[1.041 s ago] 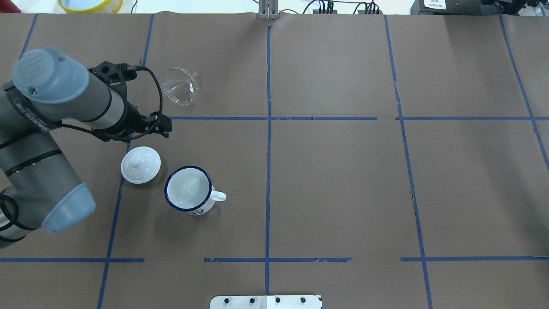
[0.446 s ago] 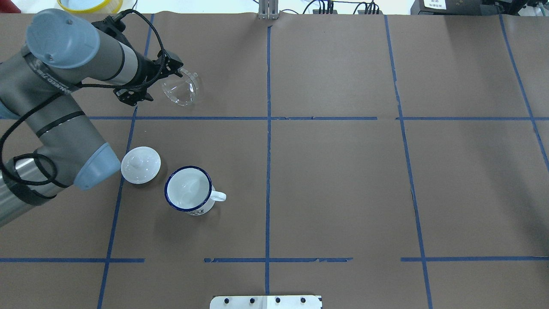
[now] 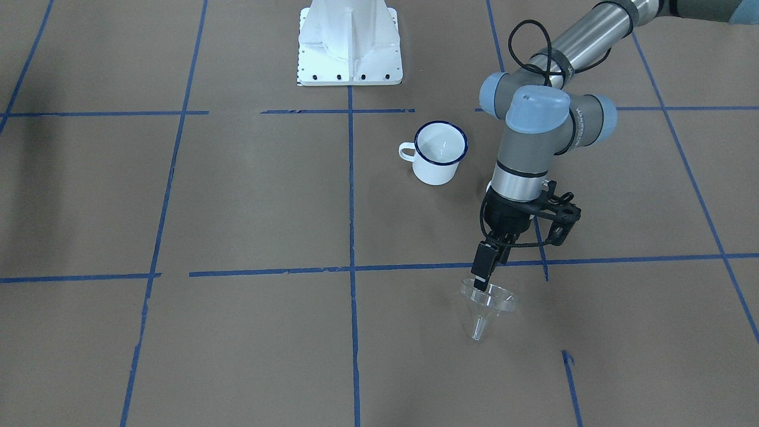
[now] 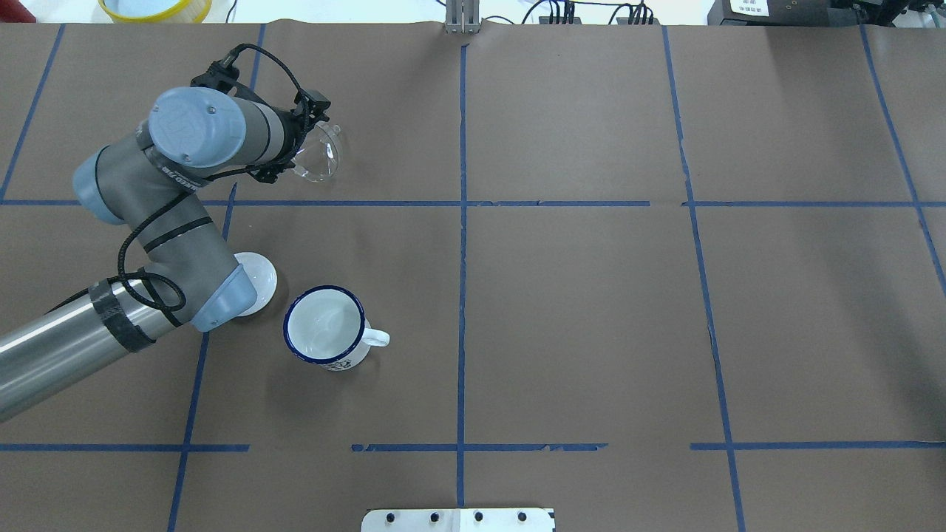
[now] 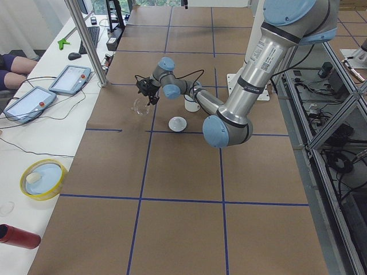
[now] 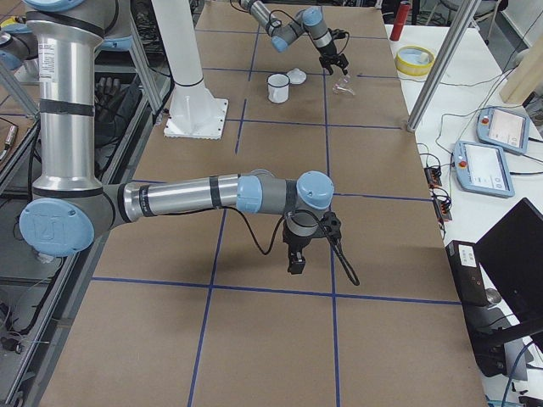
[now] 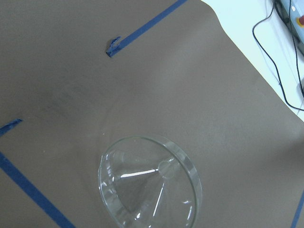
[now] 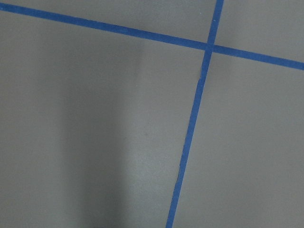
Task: Place funnel on cup
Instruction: 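Move the left gripper to the clear glass funnel and grasp it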
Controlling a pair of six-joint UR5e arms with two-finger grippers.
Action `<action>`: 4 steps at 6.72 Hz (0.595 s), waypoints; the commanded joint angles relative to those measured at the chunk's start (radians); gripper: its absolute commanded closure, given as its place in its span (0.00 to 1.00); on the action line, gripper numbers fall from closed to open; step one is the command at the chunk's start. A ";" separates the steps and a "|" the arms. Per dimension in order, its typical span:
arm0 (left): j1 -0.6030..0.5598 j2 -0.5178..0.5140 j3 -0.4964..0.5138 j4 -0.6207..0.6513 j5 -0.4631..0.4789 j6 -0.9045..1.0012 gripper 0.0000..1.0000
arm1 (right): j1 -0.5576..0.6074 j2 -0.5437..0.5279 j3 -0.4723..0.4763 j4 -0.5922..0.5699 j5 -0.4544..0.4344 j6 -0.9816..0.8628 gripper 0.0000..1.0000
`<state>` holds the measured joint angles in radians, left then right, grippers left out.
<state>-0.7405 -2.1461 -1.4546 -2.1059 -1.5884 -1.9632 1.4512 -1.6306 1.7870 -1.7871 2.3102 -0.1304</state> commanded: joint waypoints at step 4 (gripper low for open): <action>0.004 -0.070 0.123 -0.066 0.062 -0.009 0.49 | 0.000 0.000 0.000 0.000 0.000 0.000 0.00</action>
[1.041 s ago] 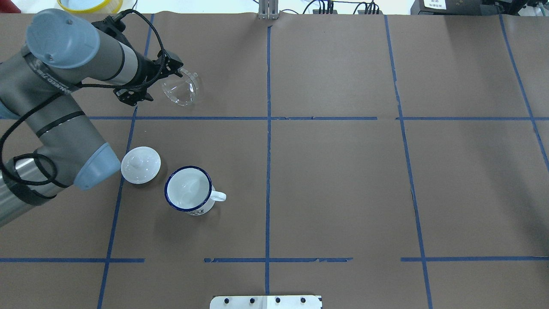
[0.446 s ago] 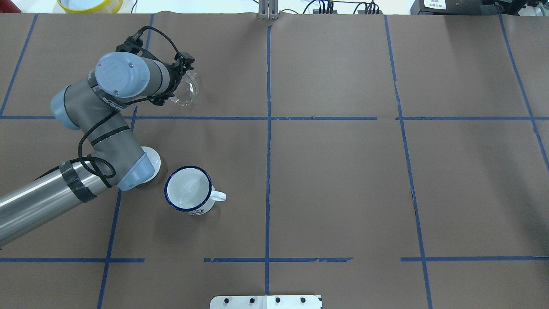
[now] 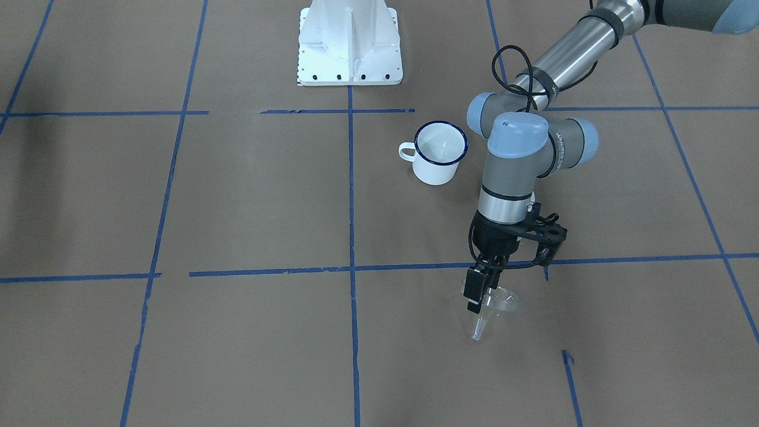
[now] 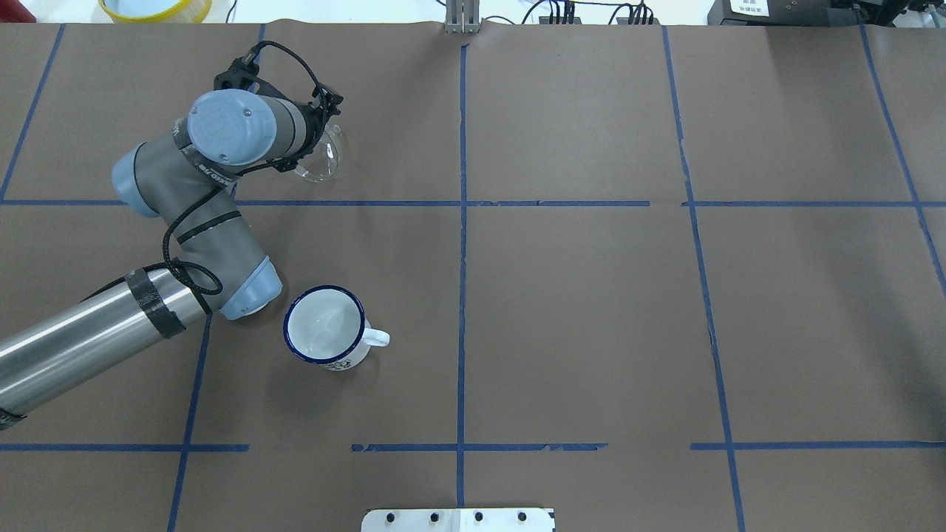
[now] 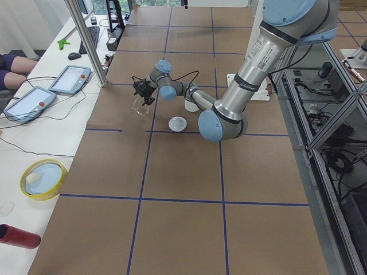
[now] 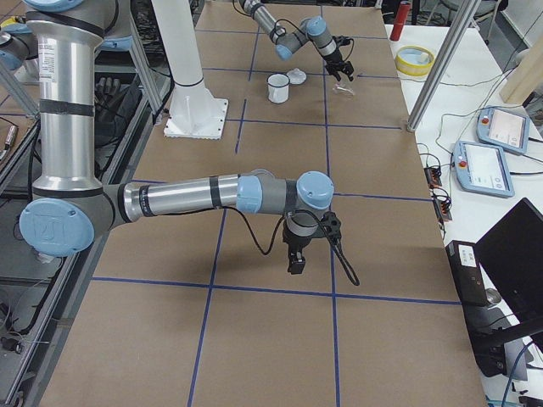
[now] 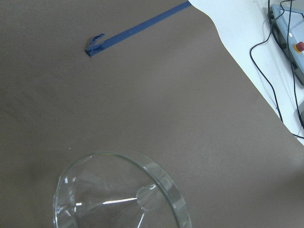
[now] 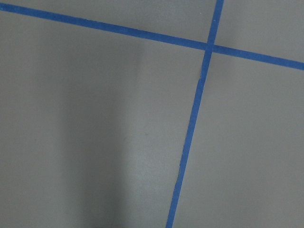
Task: Place funnel on cup
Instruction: 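Move the left gripper to the clear glass funnel and grasp it, then lift the funnel and carry it toward the open mug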
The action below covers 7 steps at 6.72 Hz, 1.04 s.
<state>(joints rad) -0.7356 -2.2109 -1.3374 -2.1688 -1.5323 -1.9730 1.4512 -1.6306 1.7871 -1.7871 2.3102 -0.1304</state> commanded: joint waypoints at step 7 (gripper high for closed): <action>-0.134 0.068 -0.465 0.314 -0.257 0.184 1.00 | 0.000 0.002 0.000 0.000 0.000 0.000 0.00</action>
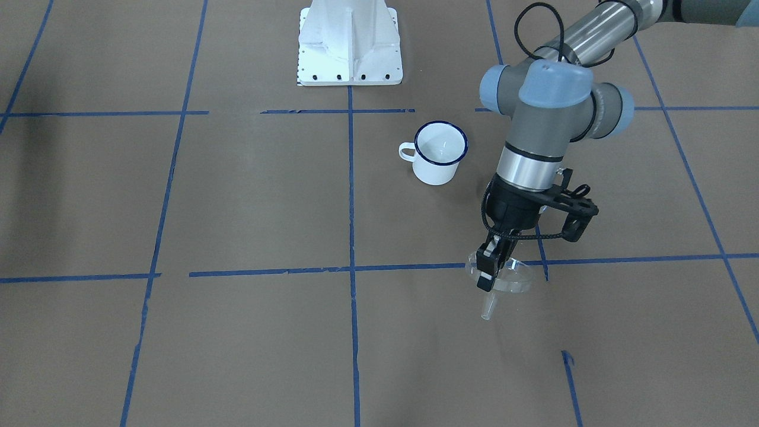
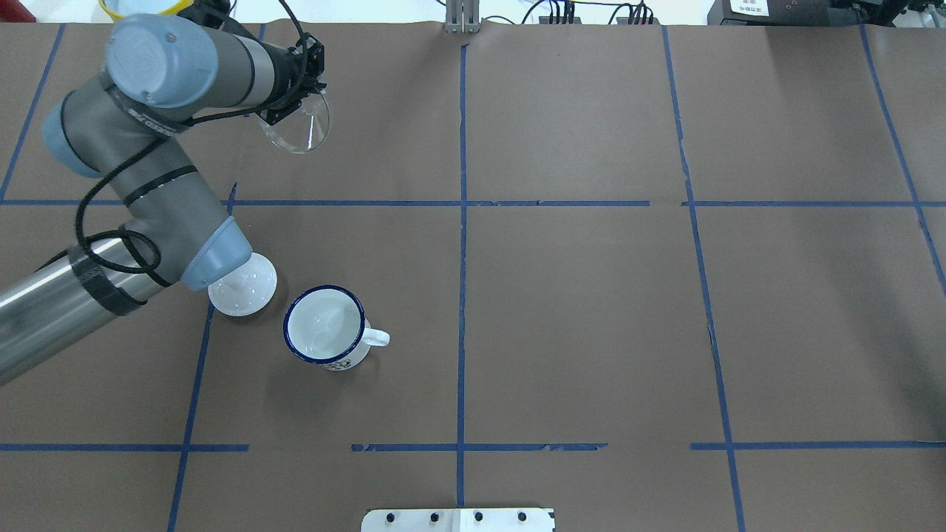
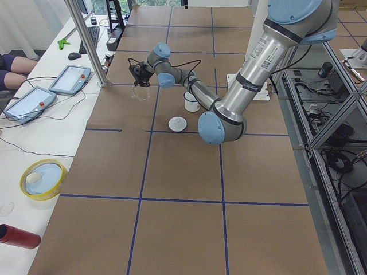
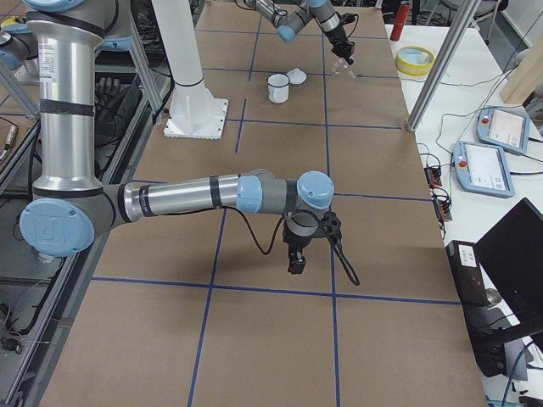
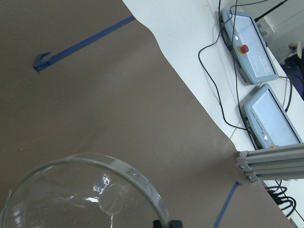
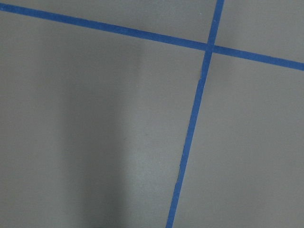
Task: Place funnel on cup
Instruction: 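Lift the funnel and carry it toward the open mug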
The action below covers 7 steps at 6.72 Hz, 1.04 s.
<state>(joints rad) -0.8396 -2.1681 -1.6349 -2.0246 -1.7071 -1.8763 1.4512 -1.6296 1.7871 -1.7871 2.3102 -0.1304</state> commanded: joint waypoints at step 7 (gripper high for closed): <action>0.288 0.004 -0.550 0.981 -0.170 0.445 1.00 | 0.000 -0.001 0.000 0.000 0.000 0.000 0.00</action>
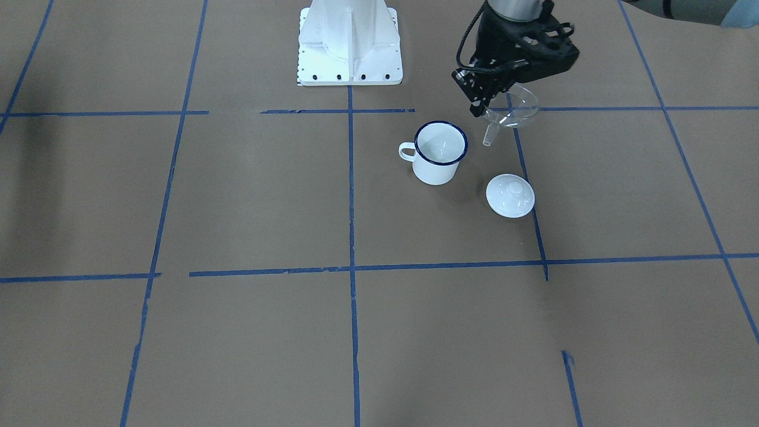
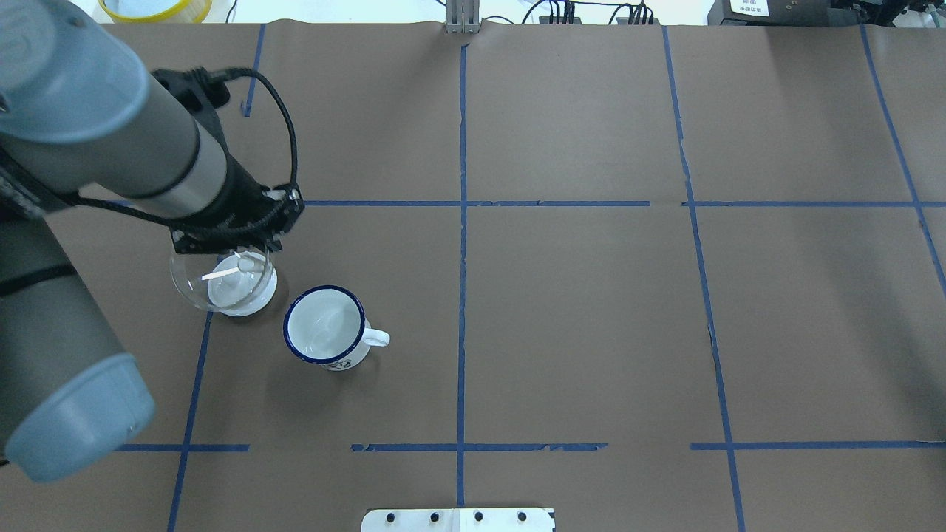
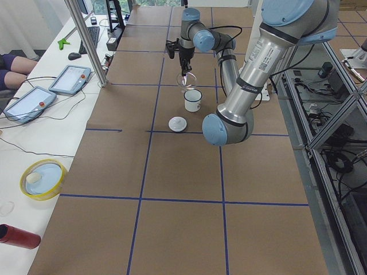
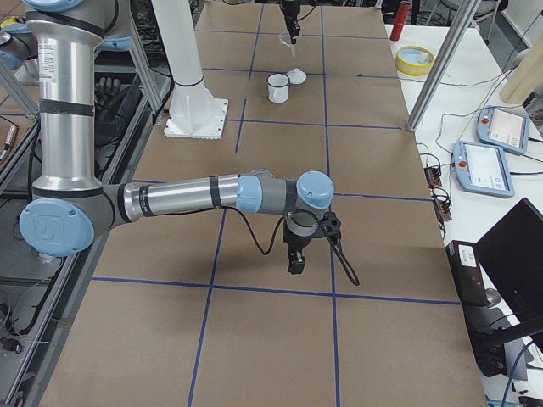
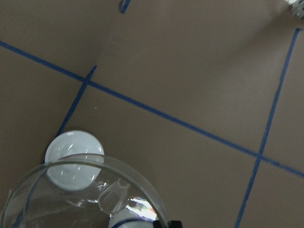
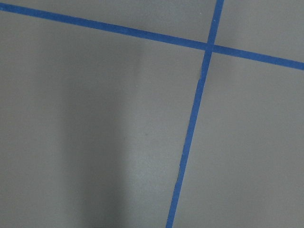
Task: Place funnel on cup
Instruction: 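Lift the funnel and carry it toward the open mug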
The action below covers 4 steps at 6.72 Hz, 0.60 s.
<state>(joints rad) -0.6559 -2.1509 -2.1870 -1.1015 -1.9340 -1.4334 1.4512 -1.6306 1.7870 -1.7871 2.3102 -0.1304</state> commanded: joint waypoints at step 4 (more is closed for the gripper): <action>0.122 -0.110 0.122 0.048 0.107 0.004 1.00 | 0.000 0.000 0.000 0.000 0.000 0.000 0.00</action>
<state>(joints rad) -0.5354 -2.2418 -2.0960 -1.0471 -1.8509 -1.4308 1.4512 -1.6304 1.7871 -1.7871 2.3102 -0.1304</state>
